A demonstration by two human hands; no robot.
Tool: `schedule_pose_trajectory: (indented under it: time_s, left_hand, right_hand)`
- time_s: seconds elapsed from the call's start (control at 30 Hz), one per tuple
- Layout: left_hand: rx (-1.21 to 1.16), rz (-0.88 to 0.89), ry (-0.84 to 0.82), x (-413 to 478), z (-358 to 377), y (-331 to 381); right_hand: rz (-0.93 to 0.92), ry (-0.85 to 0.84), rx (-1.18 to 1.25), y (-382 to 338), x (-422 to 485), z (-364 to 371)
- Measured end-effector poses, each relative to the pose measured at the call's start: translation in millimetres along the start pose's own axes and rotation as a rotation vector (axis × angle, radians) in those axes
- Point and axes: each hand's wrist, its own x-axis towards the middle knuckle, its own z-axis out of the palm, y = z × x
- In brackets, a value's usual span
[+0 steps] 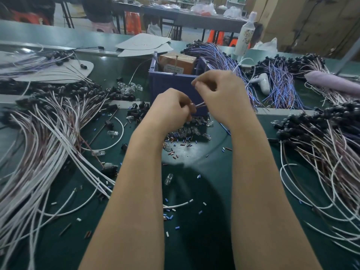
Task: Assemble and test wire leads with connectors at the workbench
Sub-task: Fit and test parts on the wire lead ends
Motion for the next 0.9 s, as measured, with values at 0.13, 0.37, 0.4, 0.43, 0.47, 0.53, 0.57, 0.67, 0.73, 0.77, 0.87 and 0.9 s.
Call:
schedule_pose_trajectory:
  time_s: [0.13,0.37,0.4,0.43,0.47,0.53,0.57,0.67,0.73,0.77,0.87,0.9]
  left_hand:
    - [-0.029,-0.009,-0.009,0,-3,-3]
    - [-0.192,-0.117,0.083,0,-7,-8]
    - [-0.188,-0.125,0.084,0,-7,-8]
    - [-0.187,-0.136,0.086,0,-7,-9]
    - [-0.191,-0.15,0.086,0,-8,-9]
    - [-0.199,-0.167,0.083,0,-9,-8]
    - [-0.202,-0.172,0.082,0,-10,-8]
    - [-0.217,-0.193,0.082,0,-12,-6]
    - [-0.216,-0.201,0.081,-1,-13,-4]
    - [-0.212,-0.204,0.08,-1,-13,-3]
    - [-0.199,-0.203,0.088,-3,-16,-2]
    - [-0.19,-0.199,0.095,-3,-16,-1]
  right_hand:
    - [0.113,-0.324,-0.207,9,-5,0]
    - [0.126,-0.359,-0.032,17,-5,3]
    - [0.126,-0.35,-0.016,18,-5,5]
    - [0.126,-0.343,0.0,20,-5,6]
    - [0.129,-0.338,0.018,21,-4,7]
    - [0.134,-0.331,0.046,23,-4,9]
    - [0.134,-0.327,0.054,23,-4,9]
    - [0.125,-0.319,0.081,25,-3,11]
    - [0.122,-0.317,0.102,25,-3,11]
    - [0.12,-0.318,0.108,24,-3,10]
    - [0.122,-0.321,0.121,23,-4,10]
    - [0.124,-0.322,0.122,23,-4,9]
